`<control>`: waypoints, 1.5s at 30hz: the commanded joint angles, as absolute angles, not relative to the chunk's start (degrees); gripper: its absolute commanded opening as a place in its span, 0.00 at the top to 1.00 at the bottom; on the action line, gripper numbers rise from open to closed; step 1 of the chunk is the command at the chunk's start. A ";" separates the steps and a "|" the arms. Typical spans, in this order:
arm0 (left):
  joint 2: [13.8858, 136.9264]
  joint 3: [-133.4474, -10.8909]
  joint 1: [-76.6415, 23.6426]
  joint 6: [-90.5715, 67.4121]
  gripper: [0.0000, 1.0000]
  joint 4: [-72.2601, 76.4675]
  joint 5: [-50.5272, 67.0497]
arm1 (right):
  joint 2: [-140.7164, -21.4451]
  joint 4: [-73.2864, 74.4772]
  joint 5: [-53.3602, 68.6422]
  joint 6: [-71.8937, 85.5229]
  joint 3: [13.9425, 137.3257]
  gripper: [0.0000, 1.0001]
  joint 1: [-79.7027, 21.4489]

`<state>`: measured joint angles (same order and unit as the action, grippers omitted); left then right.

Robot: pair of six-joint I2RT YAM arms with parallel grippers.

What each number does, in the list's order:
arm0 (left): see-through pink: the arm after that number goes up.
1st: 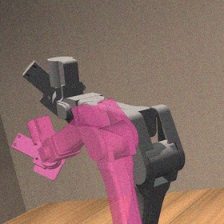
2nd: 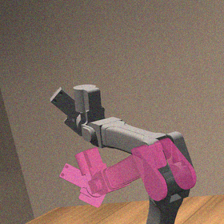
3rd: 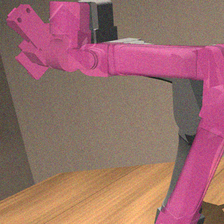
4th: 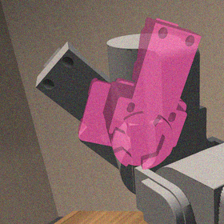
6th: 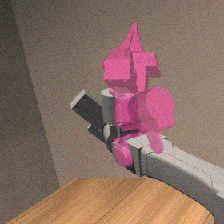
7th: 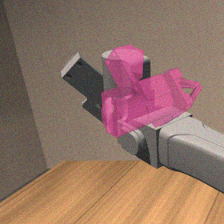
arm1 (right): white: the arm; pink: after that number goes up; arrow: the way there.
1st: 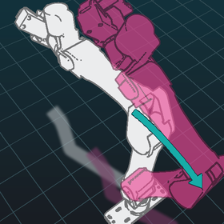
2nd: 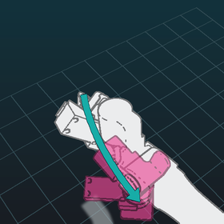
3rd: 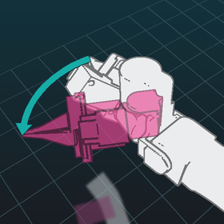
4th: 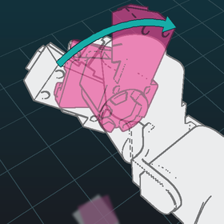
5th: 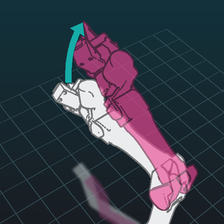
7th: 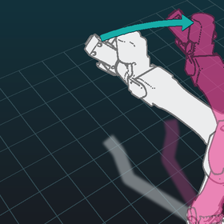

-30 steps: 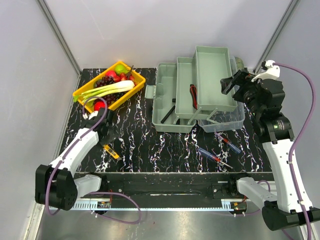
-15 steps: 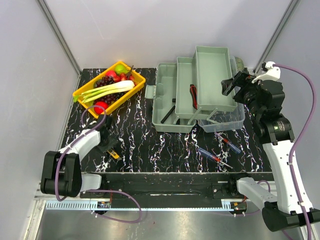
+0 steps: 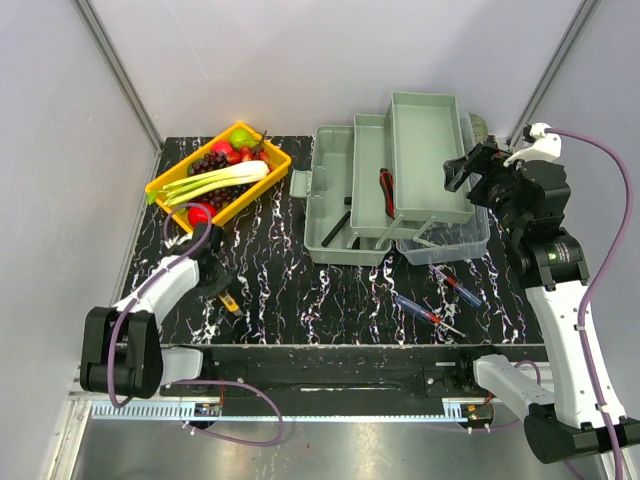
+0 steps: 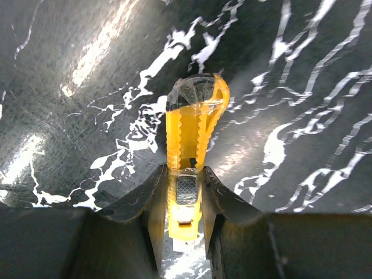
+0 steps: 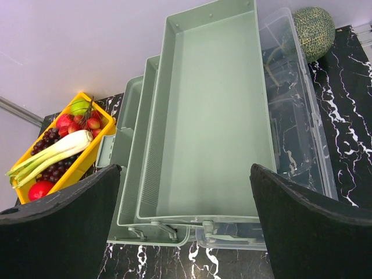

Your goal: Pack the tool kit

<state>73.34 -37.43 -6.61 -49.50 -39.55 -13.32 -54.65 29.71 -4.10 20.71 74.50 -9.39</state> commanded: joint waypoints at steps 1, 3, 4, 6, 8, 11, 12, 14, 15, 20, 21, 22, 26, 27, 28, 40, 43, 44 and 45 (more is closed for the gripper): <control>68.56 -44.72 -7.47 -46.76 0.84 -40.25 -13.36 | -54.58 28.30 -6.15 19.69 75.50 0.02 -9.76; 67.50 -47.71 -8.87 -46.32 0.85 -41.30 -13.45 | -54.93 28.21 -6.15 19.69 75.59 0.02 -9.76; 67.06 -49.29 -9.83 -46.14 0.85 -41.66 -13.45 | -54.93 28.21 -6.15 19.69 75.59 0.02 -9.76; 66.80 -53.15 -12.12 -45.53 0.85 -41.66 -13.10 | -55.11 28.21 -6.33 19.43 75.76 0.02 -9.84; 67.84 -57.37 -14.75 -43.52 0.83 -40.35 -11.53 | -55.11 28.13 -6.50 19.42 75.94 0.02 -9.76; 72.23 -65.01 -18.97 -40.62 0.83 -38.94 -8.80 | -55.02 28.12 -6.76 19.25 76.03 0.02 -9.67; 73.81 -67.82 -20.03 -39.74 0.83 -38.41 -7.31 | -54.76 28.12 -6.68 19.07 76.03 0.02 -9.75; 77.15 -73.88 -22.14 -38.07 0.82 -36.14 -4.07 | -54.41 28.21 -6.85 19.07 76.03 0.02 -9.76; 78.91 -75.92 -22.93 -37.45 0.83 -34.91 -1.78 | -54.23 28.39 -6.86 18.90 76.03 0.02 -9.76; 87.35 -87.96 -26.97 -35.51 0.81 -30.42 6.66 | -53.35 28.91 -7.73 18.46 76.20 0.02 -9.76; 89.02 -90.24 -27.77 -35.25 0.81 -29.63 7.90 | -53.00 29.09 -7.91 18.37 76.20 0.02 -9.76; 90.95 -92.18 -28.38 -35.16 0.80 -29.01 9.13 | -52.74 29.35 -8.17 18.37 76.11 0.02 -9.76; 96.23 -98.42 -29.97 -36.99 0.81 -22.78 19.58 | -51.95 30.49 -7.83 20.64 75.32 0.02 -9.76; 97.28 -99.48 -30.41 -38.13 0.81 -21.46 20.90 | -51.77 30.76 -6.08 21.96 75.06 0.02 -9.76; 98.43 -100.62 -30.76 -38.75 0.81 -20.31 21.61 | -51.51 31.02 -4.32 23.80 74.36 0.03 -9.76; 111.61 -108.72 -34.45 -44.21 0.79 -15.74 23.64 | -46.50 32.69 3.08 32.87 68.64 0.07 -9.76; 113.99 -108.46 -35.24 -44.21 0.79 -15.99 21.28 | -45.79 33.83 2.11 32.61 68.99 0.07 -9.76; 114.52 -108.28 -35.42 -44.12 0.79 -16.52 20.23 | -45.53 34.27 1.67 32.61 69.17 0.07 -9.76; 114.96 -108.11 -35.59 -43.95 0.79 -17.39 18.65 | -45.35 34.63 1.32 32.61 69.26 0.06 -9.76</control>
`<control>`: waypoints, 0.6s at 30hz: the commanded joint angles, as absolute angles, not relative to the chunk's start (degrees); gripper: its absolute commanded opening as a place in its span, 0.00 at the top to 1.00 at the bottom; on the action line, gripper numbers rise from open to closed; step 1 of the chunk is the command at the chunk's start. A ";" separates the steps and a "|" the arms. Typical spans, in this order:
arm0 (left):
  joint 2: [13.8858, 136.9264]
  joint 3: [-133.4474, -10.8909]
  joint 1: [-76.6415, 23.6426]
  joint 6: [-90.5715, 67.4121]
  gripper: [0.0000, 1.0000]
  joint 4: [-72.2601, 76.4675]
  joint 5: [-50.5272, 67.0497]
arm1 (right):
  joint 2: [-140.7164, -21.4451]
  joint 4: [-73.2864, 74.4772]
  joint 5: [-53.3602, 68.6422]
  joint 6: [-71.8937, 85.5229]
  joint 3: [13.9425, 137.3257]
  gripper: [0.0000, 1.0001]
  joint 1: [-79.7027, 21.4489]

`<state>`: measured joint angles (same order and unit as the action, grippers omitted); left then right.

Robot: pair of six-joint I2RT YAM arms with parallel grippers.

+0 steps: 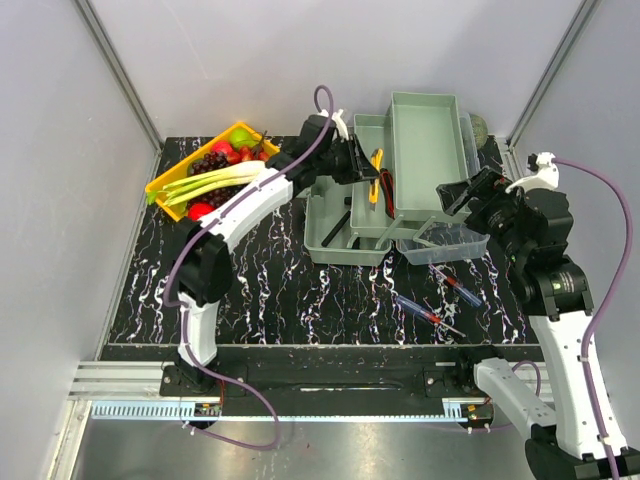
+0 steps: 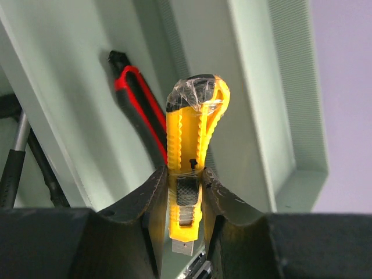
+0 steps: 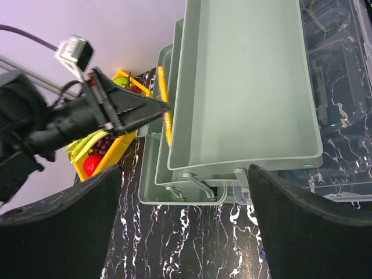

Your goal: Pack the tool kit

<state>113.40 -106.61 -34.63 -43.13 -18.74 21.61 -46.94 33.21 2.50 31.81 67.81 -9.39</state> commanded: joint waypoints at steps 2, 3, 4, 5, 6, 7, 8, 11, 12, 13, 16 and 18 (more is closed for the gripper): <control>115.66 -107.84 -35.86 -43.25 0.77 -17.93 16.97 | -44.91 35.24 0.88 32.43 69.52 0.07 -9.76; 116.19 -107.93 -35.77 -43.07 0.75 -18.36 16.53 | -44.74 35.51 0.44 32.26 69.70 0.07 -9.76; 116.63 -108.10 -35.95 -42.81 0.74 -18.80 16.70 | -44.65 35.94 0.27 32.17 69.78 0.07 -9.76; 117.07 -108.37 -36.03 -42.63 0.71 -19.33 16.70 | -44.56 36.12 0.26 31.91 69.96 0.07 -9.76; 117.51 -108.80 -36.21 -42.45 0.68 -19.86 16.61 | -44.56 36.47 0.26 31.82 70.05 0.07 -9.76; 117.68 -108.98 -36.21 -42.28 0.66 -20.21 16.44 | -44.56 36.65 0.26 31.64 70.22 0.06 -9.76; 117.77 -109.16 -36.30 -42.10 0.63 -20.65 16.35 | -44.65 36.91 -1.04 31.55 70.40 0.06 -9.84; 117.07 -109.60 -36.48 -41.66 0.56 -20.74 15.74 | -44.65 37.44 -1.32 31.20 70.84 0.06 -9.76; 116.64 -109.69 -36.56 -41.14 0.53 -20.74 15.56 | -44.74 37.44 -1.49 31.20 70.84 0.06 -9.76; 115.93 -109.86 -36.56 -40.52 0.50 -20.74 14.86 | -44.74 37.62 -1.49 31.03 71.01 0.06 -9.84; 113.91 -110.13 -36.48 -39.12 0.44 -20.65 13.28 | -45.00 38.14 -1.67 30.50 71.37 0.06 -9.76; 112.16 -110.48 -36.56 -38.06 0.43 -21.00 11.87 | -45.35 38.93 -2.46 30.24 71.89 0.06 -9.76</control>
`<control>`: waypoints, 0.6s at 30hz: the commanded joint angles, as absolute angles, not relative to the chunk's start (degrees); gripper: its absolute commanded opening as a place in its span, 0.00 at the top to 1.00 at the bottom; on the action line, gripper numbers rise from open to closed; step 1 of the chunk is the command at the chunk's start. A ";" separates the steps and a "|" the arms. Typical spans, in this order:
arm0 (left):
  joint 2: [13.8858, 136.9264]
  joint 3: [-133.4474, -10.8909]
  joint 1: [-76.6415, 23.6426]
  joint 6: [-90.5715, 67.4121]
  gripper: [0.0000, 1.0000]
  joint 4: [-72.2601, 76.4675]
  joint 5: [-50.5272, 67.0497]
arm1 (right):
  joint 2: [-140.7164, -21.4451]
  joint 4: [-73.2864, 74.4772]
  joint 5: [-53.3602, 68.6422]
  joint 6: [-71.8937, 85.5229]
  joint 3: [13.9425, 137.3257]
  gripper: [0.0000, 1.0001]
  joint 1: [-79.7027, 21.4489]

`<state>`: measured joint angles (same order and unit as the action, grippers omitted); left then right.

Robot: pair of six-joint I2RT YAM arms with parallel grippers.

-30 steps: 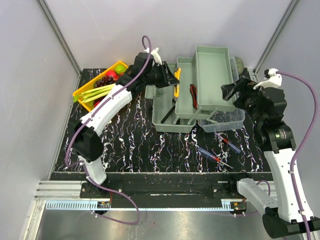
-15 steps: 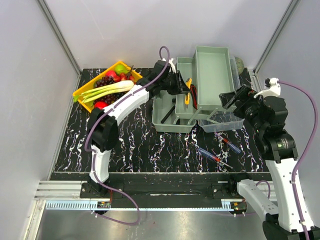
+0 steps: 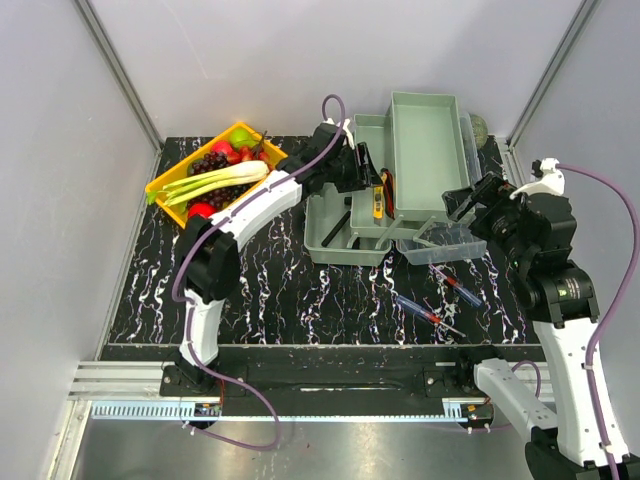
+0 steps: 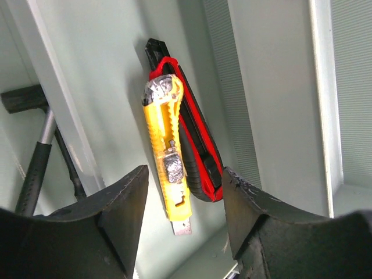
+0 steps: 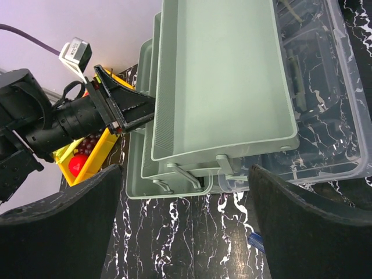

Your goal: Pack the tool kit

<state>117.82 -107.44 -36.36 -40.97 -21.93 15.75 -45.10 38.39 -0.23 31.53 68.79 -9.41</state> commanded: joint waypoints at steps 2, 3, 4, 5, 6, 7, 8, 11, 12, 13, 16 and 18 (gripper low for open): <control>110.31 -110.39 -36.48 -36.66 0.41 -22.58 9.25 | -45.88 39.98 -3.51 30.15 72.51 0.06 -9.67; 109.52 -110.30 -36.56 -35.61 0.41 -23.63 6.97 | -46.40 40.77 -3.86 30.23 72.86 0.06 -9.84; 108.38 -109.95 -36.39 -34.73 0.41 -25.38 4.86 | -47.02 41.83 -4.30 30.41 73.47 0.05 -9.76; 107.41 -109.26 -36.30 -34.02 0.41 -27.14 1.88 | -47.80 42.97 -4.83 30.67 74.00 0.06 -9.76; 106.10 -107.51 -36.21 -33.49 0.40 -28.46 -1.55 | -48.68 44.20 -5.18 31.11 74.61 0.06 -9.67; 104.43 -106.01 -36.04 -33.14 0.39 -29.69 -4.11 | -49.30 45.51 -5.88 31.46 75.14 0.07 -9.75; 103.02 -103.73 -35.69 -32.79 0.37 -30.40 -6.57 | -49.83 46.57 -6.50 31.99 75.41 0.07 -9.76; 97.66 -93.20 -34.11 -33.13 0.34 -30.85 -9.49 | -50.45 48.34 -7.99 32.87 75.32 0.07 -9.76; 96.25 -89.86 -33.23 -33.40 0.32 -30.85 -9.23 | -50.71 48.86 -8.61 33.13 75.06 0.08 -9.76; 94.94 -87.04 -32.00 -34.27 0.31 -30.85 -8.97 | -51.15 49.65 -9.22 33.57 75.06 0.08 -9.76; 92.38 -78.25 -29.71 -35.85 0.30 -29.63 -5.55 | -52.47 50.45 -8.79 34.62 74.18 0.07 -9.75; 91.58 -73.50 -28.57 -36.21 0.30 -27.26 -2.31 | -53.52 50.36 -7.48 35.68 73.30 0.07 -9.76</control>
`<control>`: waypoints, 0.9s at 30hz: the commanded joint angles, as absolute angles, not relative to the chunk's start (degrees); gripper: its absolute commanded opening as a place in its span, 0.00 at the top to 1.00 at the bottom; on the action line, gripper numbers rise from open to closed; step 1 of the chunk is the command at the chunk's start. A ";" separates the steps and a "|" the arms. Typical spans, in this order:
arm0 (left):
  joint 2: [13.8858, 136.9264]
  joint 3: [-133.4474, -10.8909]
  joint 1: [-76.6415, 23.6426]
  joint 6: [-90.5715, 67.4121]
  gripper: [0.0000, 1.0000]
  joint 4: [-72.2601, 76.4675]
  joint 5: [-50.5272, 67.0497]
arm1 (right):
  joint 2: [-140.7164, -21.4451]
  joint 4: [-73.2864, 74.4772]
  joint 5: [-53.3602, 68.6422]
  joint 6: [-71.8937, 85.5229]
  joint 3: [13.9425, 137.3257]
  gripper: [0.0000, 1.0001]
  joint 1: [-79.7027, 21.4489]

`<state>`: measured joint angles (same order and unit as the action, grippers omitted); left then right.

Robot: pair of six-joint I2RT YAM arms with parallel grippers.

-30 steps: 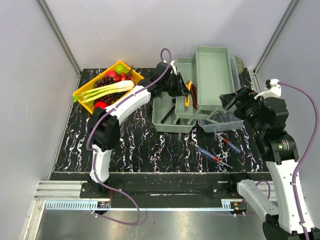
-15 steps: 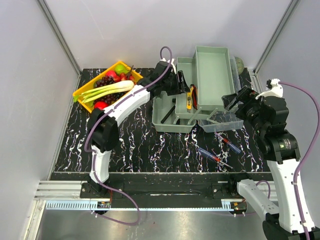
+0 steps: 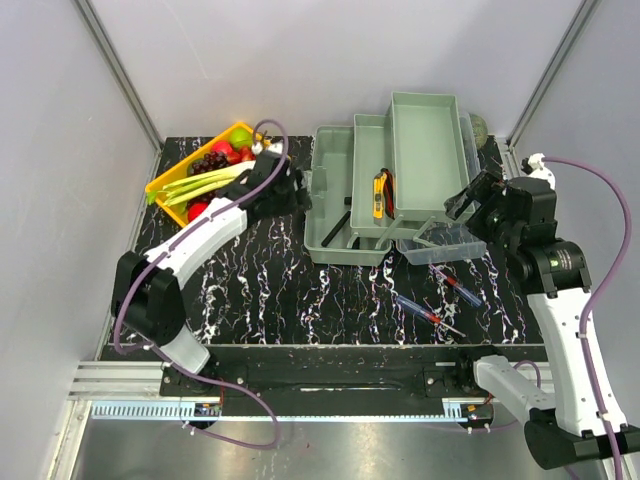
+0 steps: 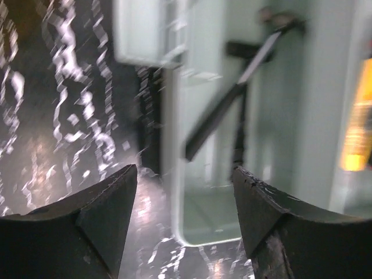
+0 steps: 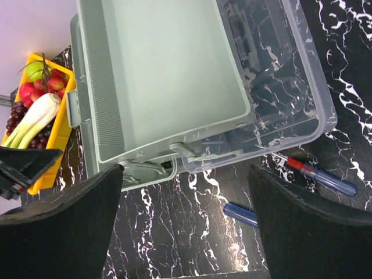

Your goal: Pack the tool kit

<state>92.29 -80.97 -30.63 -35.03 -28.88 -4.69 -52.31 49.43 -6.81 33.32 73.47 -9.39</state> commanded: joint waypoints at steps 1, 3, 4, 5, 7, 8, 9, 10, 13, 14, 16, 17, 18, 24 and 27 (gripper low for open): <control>91.84 -71.48 -28.30 -36.30 0.29 -25.24 -0.81 | -54.22 50.19 -6.43 36.29 73.13 0.07 -9.67; 93.59 -69.70 -27.78 -36.56 0.29 -24.00 2.52 | -55.80 49.92 -4.41 37.52 72.78 0.07 -9.67; 95.00 -69.35 -27.60 -36.65 0.29 -23.82 3.59 | -56.33 49.40 -3.61 37.88 72.34 0.07 -9.67; 96.23 -69.43 -27.42 -37.00 0.29 -24.17 3.95 | -56.77 48.70 -3.26 38.23 71.90 0.08 -9.75; 98.69 -69.52 -26.90 -37.79 0.30 -24.00 5.36 | -57.91 46.68 -2.55 38.41 71.02 0.08 -9.84; 99.48 -69.61 -26.89 -38.23 0.31 -23.99 5.27 | -58.62 45.89 -2.46 38.50 70.67 0.09 -9.67; 100.28 -69.61 -26.72 -38.58 0.35 -23.99 5.71 | -59.58 45.36 -2.72 38.50 70.49 0.09 -9.67; 100.81 -69.70 -26.46 -38.76 0.39 -23.82 6.15 | -60.46 45.09 -2.72 38.58 70.58 0.10 -9.67; 101.95 -69.70 -25.67 -39.20 0.48 -24.26 6.06 | -62.66 44.04 -3.34 38.50 70.49 0.13 -9.67; 102.04 -69.44 -25.40 -39.29 0.52 -24.52 6.06 | -63.19 43.60 -3.43 38.32 70.31 0.15 -9.67; 102.04 -68.82 -24.79 -39.37 0.56 -24.35 6.06 | -63.89 42.28 -3.60 37.80 70.14 0.20 -9.67; 101.87 -68.56 -24.44 -39.46 0.58 -24.08 6.06 | -64.24 41.32 -3.52 37.44 69.79 0.23 -9.67; 101.69 -68.38 -24.17 -39.55 0.60 -23.82 6.15 | -64.68 40.87 -3.60 37.27 69.87 0.25 -9.67; 101.78 -69.08 -23.03 -40.52 0.61 -22.94 7.38 | -68.11 40.78 -2.99 33.93 72.24 0.35 -9.67; 100.55 -69.26 -22.94 -40.26 0.57 -22.94 7.47 | -66.54 42.97 -3.86 33.66 73.82 0.26 -9.67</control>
<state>101.14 -69.30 -24.32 -40.07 -21.96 8.84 -67.18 43.48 -4.32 36.42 70.50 -9.13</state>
